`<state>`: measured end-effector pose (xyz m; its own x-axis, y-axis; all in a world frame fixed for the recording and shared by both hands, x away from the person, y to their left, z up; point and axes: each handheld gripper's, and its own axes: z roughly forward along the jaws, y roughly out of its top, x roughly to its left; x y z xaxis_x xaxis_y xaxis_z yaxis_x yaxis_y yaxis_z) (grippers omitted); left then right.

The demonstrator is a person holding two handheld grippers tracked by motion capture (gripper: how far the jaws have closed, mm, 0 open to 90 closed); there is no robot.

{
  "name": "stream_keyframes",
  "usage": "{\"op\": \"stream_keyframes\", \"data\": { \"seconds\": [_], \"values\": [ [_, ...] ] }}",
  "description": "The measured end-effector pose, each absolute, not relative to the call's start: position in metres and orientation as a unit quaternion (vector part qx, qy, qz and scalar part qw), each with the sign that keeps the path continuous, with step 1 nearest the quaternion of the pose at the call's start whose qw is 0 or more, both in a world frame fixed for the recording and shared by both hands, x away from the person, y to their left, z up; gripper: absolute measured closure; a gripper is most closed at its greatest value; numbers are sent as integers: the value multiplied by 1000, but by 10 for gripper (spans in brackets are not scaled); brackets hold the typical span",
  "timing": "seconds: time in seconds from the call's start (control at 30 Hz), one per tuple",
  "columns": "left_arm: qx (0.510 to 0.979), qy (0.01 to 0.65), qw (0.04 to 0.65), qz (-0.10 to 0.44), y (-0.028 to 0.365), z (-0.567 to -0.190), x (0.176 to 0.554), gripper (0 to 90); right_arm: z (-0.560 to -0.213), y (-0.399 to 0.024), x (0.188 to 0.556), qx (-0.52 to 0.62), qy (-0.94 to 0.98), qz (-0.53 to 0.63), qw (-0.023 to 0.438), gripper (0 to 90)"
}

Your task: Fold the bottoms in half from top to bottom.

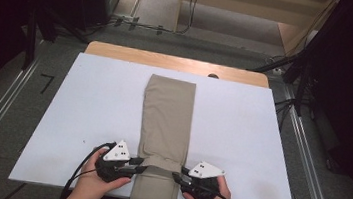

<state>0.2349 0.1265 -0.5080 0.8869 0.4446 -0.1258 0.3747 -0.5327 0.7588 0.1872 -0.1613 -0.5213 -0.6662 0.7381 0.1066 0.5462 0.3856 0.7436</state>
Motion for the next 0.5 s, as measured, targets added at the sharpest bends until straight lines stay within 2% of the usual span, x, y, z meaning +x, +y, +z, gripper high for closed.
{"op": "stream_keyframes", "data": {
  "seconds": [0.27,0.37,0.5],
  "values": [
    [876,232,421,40,126,-508,234,723,-521,-159,186,394,823,390,129,706],
    [870,236,430,35,127,-508,235,826,-520,-158,185,390,821,393,138,781],
    [869,236,433,35,127,-507,235,849,-518,-157,184,388,820,394,145,852]
  ]
}}
